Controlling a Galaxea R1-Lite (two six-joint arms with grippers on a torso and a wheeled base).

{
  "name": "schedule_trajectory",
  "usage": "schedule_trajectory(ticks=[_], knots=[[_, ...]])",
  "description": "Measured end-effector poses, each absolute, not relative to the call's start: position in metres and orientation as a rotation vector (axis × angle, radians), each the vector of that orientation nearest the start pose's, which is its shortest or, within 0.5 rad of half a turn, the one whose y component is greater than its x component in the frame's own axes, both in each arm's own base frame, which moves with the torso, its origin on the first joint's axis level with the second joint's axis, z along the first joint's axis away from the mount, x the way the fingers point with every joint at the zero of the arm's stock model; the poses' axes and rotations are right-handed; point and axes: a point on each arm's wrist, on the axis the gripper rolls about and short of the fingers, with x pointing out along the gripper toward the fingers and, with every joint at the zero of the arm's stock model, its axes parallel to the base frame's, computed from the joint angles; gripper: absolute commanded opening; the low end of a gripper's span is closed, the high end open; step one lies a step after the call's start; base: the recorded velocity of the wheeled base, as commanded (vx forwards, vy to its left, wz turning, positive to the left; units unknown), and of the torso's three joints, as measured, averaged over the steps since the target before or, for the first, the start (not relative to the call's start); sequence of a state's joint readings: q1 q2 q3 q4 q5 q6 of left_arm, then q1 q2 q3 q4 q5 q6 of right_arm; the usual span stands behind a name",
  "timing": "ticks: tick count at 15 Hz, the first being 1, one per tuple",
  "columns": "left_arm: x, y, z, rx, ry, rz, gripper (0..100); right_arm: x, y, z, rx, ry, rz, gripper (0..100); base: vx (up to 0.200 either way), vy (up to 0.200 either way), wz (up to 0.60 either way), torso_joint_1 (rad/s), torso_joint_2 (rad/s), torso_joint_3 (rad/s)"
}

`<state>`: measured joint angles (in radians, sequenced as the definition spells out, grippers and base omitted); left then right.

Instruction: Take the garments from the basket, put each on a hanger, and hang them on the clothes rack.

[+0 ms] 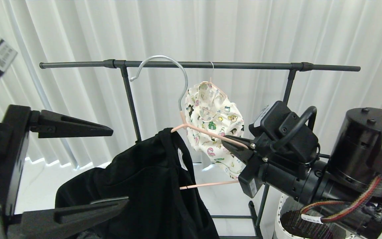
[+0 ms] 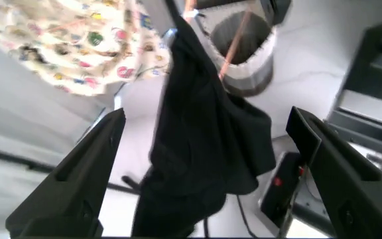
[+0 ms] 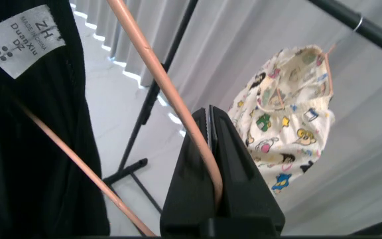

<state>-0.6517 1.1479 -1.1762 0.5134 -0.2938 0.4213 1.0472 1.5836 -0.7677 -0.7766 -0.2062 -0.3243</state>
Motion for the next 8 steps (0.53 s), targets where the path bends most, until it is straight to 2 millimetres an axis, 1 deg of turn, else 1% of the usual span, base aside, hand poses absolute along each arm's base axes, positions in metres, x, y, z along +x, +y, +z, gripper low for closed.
schedule_trajectory(ticks=[3,5,8], knots=[[0.118,-0.098,0.291,0.465,0.228,-1.014,100,0.139,0.238,0.225,-0.349,-0.139,0.876,0,0.0,0.0,0.0,0.0,0.0,0.0],[0.121,-0.1,0.28,0.465,0.262,-1.033,100,0.137,0.237,0.226,-0.357,-0.15,0.888,0,0.0,0.0,0.0,0.0,0.0,0.0],[0.123,-0.1,0.276,0.46,0.28,-1.042,100,0.132,0.239,0.227,-0.357,-0.158,0.907,0,0.0,0.0,0.0,0.0,0.0,0.0]])
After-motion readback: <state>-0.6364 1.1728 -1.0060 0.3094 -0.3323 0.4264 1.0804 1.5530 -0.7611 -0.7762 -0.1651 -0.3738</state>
